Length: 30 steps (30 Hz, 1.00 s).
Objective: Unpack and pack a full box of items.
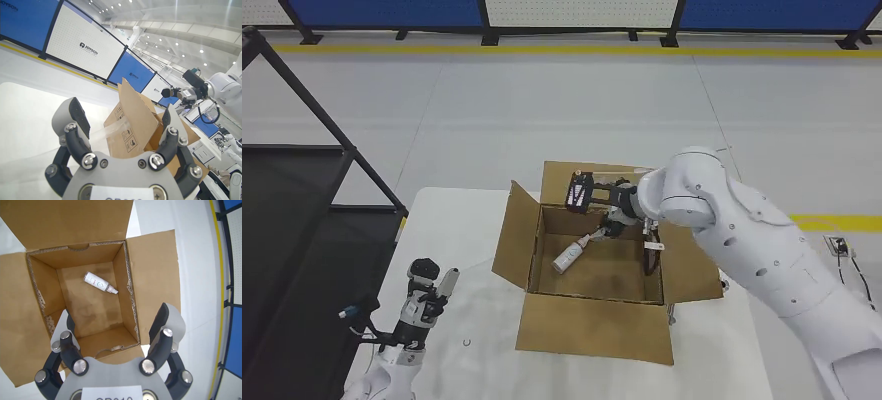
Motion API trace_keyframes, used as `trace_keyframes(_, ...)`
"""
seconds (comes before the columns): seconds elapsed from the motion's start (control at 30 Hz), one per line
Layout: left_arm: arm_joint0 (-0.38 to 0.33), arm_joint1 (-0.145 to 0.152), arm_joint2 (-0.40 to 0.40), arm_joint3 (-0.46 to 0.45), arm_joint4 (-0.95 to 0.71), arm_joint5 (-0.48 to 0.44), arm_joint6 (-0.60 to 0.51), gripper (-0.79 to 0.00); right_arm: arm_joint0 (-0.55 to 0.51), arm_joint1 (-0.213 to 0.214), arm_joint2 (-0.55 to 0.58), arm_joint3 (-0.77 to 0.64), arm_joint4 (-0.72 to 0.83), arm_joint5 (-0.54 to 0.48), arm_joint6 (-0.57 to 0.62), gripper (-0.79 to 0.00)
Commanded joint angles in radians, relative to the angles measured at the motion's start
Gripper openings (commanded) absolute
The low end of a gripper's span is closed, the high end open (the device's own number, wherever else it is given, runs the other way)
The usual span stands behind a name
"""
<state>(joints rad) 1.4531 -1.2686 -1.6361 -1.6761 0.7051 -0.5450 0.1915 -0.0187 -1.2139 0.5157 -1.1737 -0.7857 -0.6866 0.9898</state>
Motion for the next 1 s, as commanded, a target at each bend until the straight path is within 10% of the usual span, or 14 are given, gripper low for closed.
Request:
trace_keyframes(0.0,0.008,0.0,-0.001,-0.005,0.0,0.003,0.005,0.0,0.044,-0.047,-0.075,0.072,-0.034,-0.002,0.005,0.0)
trace_keyframes(0.23,0.018,-0.001,0.016,-0.021,0.013,0.012,0.007,0.0,0.103,-0.224,-0.248,0.263,-0.076,0.021,-0.001,0.0)
trace_keyframes(0.73,0.008,-0.002,0.029,-0.015,0.025,0.022,-0.001,0.0,0.092,-0.225,-0.249,0.26,-0.094,0.03,-0.026,0.0)
trace_keyframes(0.97,0.008,-0.002,0.029,-0.015,0.025,0.022,-0.001,0.0,0.095,-0.273,-0.298,0.364,-0.215,-0.16,-0.198,0.0)
